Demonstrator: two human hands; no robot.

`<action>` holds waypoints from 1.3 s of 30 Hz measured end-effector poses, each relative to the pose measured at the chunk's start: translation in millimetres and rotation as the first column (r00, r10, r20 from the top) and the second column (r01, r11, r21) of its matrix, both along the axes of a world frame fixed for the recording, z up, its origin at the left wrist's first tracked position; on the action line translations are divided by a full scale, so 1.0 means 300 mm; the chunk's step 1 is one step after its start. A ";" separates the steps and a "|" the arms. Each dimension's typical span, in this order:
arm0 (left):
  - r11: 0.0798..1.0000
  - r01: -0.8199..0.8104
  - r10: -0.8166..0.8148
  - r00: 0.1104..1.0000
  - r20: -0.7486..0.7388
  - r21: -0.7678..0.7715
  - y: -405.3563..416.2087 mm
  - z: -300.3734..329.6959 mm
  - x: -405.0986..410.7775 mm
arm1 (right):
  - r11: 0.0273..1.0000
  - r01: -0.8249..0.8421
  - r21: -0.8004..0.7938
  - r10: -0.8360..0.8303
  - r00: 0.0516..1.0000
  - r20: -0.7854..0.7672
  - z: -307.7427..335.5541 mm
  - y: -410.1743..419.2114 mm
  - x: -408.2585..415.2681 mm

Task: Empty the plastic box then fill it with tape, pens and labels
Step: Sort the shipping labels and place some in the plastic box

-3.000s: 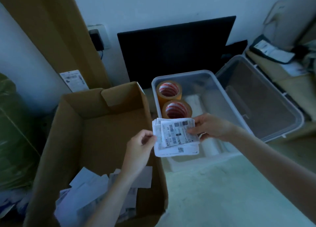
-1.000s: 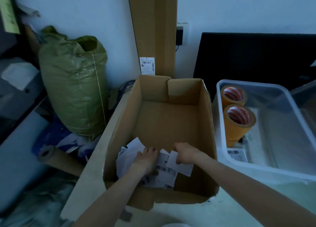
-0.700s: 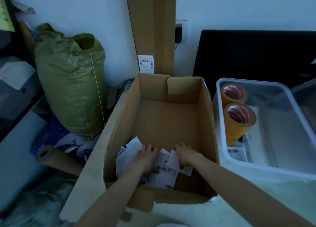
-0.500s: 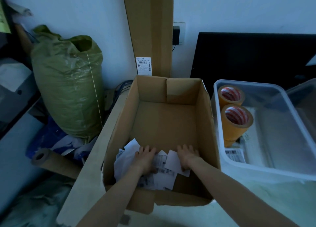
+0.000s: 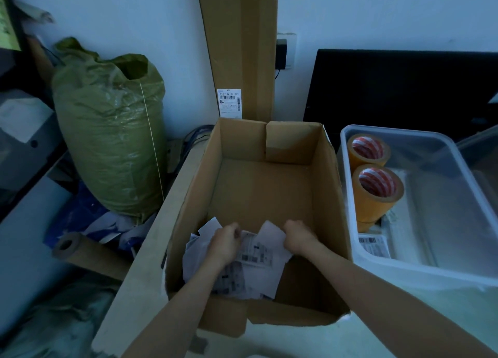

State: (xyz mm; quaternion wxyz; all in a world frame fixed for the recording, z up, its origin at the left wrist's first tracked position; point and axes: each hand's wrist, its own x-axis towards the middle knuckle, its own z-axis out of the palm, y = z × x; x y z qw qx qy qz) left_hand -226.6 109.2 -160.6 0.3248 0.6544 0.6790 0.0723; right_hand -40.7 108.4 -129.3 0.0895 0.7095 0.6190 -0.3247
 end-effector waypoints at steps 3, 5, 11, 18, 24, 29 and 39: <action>0.988 -0.154 0.156 0.982 0.105 -0.030 0.018 0.041 -0.010 | 0.982 0.148 0.120 -0.123 0.973 -0.196 0.041 0.015 0.013; 0.955 -0.276 0.295 0.922 0.249 -0.107 0.030 0.089 -0.010 | 0.951 0.135 0.279 -0.062 0.965 -0.254 0.084 0.000 0.014; 0.816 -0.394 0.577 0.510 0.638 -0.422 0.000 0.288 0.022 | 0.754 -0.338 0.563 0.294 0.940 0.171 0.182 -0.125 -0.007; 0.860 -0.353 0.506 0.489 0.710 -0.369 -0.085 0.350 0.066 | 0.687 -0.423 0.591 0.283 0.905 0.319 0.205 -0.189 -0.041; 0.886 -0.432 0.420 0.599 0.682 -0.167 -0.104 0.377 0.062 | 0.866 0.002 0.500 0.173 0.937 -0.303 0.241 -0.199 -0.022; 0.891 -0.439 0.399 0.626 0.670 -0.121 -0.104 0.381 0.053 | 0.874 0.483 -0.044 -0.275 0.417 -0.866 0.277 -0.183 0.003; 0.956 -0.090 0.243 0.775 0.583 -0.279 -0.086 0.351 0.080 | 0.569 0.615 -0.546 -0.452 -0.321 -0.832 0.279 -0.182 0.068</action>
